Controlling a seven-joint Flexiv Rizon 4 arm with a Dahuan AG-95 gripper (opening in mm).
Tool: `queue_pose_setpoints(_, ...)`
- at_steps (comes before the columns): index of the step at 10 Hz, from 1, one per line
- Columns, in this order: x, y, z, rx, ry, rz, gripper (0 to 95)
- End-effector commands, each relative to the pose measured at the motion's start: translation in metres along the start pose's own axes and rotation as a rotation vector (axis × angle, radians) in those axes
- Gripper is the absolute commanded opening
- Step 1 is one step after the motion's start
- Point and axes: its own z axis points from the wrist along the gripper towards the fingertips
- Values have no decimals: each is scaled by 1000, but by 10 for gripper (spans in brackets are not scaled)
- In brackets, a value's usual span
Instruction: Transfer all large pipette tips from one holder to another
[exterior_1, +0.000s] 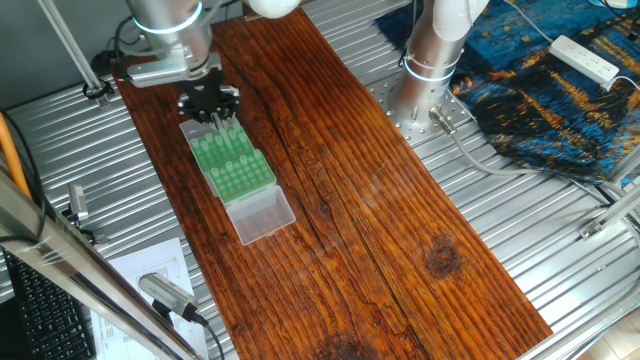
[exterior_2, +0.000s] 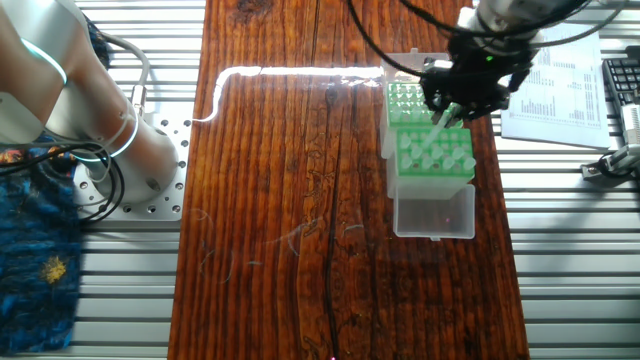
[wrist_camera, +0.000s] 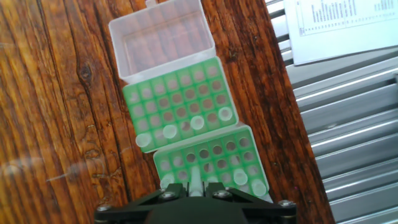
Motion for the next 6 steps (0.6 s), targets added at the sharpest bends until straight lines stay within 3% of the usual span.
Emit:
queue_pose_setpoints(1, -1, 2, -7, -6, 1, -3, 0)
queue_pose_setpoints(6, -3, 7, -27, -14, 8, -12, 0)
